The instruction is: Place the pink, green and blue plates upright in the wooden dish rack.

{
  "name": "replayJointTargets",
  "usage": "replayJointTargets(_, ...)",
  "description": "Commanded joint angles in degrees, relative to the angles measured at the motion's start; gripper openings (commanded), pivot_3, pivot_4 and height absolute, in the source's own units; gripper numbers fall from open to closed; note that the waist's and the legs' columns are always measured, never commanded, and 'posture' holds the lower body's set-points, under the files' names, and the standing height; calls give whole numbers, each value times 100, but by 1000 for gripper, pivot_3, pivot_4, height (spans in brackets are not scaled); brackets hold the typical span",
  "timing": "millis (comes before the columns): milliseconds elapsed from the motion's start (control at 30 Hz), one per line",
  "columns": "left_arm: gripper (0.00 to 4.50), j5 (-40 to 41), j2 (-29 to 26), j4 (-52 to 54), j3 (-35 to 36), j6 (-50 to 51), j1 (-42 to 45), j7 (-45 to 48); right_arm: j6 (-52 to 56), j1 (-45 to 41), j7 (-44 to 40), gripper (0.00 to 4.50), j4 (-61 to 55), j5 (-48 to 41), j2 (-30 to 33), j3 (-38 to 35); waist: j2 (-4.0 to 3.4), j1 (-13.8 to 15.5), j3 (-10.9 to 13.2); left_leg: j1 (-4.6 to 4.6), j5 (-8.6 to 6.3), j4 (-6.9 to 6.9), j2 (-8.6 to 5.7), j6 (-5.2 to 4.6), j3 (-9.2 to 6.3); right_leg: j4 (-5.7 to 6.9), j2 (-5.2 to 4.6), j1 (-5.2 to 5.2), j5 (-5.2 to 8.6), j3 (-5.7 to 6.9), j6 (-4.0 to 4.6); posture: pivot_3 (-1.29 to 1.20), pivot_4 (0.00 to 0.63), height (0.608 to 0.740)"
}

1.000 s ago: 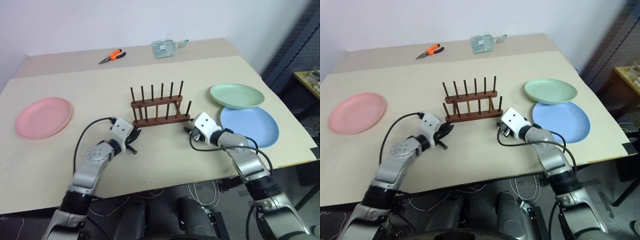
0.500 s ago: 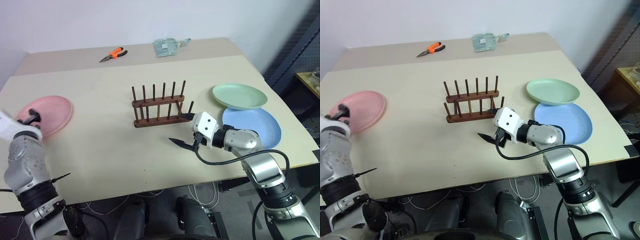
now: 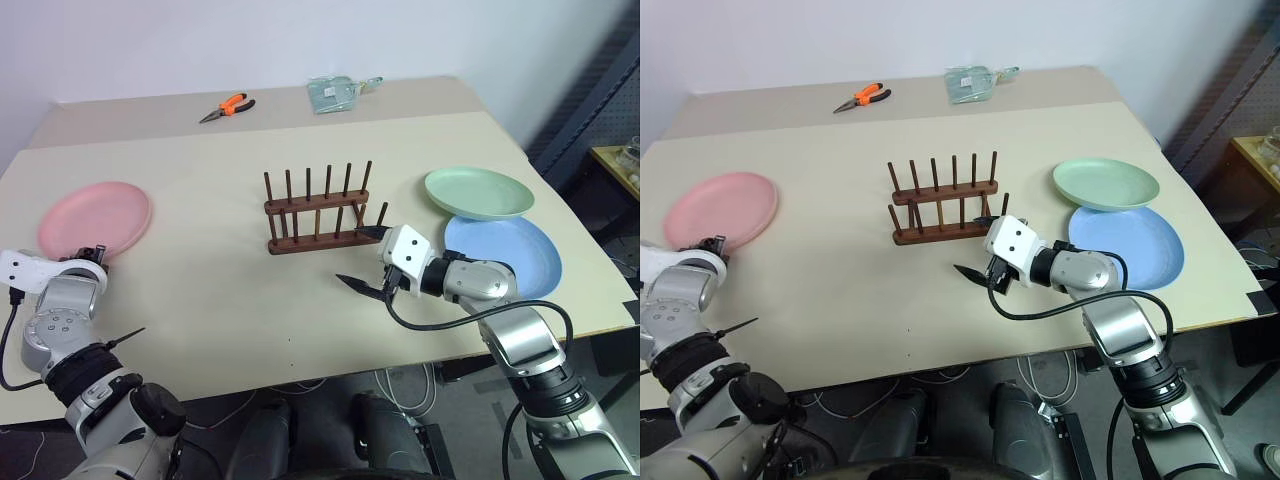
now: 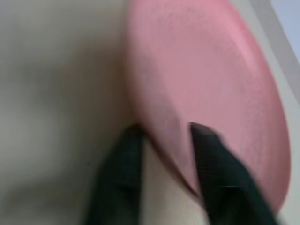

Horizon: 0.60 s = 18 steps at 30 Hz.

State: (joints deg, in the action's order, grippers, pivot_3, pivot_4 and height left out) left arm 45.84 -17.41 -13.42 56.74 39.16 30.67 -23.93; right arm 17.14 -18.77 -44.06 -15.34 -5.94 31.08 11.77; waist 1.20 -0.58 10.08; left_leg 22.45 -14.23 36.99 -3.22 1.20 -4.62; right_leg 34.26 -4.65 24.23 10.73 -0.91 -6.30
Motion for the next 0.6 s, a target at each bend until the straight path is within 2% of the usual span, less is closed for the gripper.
replayJointTargets(33,56,202,-27,206,-130,-86,91,-15,127,-89,4,4500,-260,-180,89,-333,0,13,-1,0,0,0,0,0,0,0,-1,-1,0,0,0,0,150,739)
replayJointTargets(133,56,141,32,618,-614,-215,54,383,301,-222,-36,4500,-376,-307,166,-521,4,17,1,0,0,1,-2,0,1,-2,-1,-3,0,-1,0,0,150,739)
replayJointTargets(233,56,37,244,1467,-1572,-190,151,821,-28,-745,111,4500,-390,65,259,-479,20,20,18,3,1,2,-2,1,3,-2,-2,-2,0,-2,2,0,150,739)
replayJointTargets(400,56,-276,629,2455,-3277,-32,602,1153,-823,-1799,230,4500,-5,915,140,96,25,11,22,5,3,-1,-3,6,4,-6,2,-1,-3,-1,5,0,150,739)
replayJointTargets(533,56,-405,816,2638,-3649,-47,741,1083,-1148,-2104,295,4500,289,1237,50,304,24,-32,21,4,3,-4,-4,6,12,-12,0,1,-3,-7,4,0,150,739)
replayJointTargets(600,56,-348,1219,2899,-4078,109,942,842,-1759,-2597,663,4500,1081,2076,51,712,18,-68,25,0,1,-6,-4,7,24,-9,7,9,-3,-17,4,0,150,739)
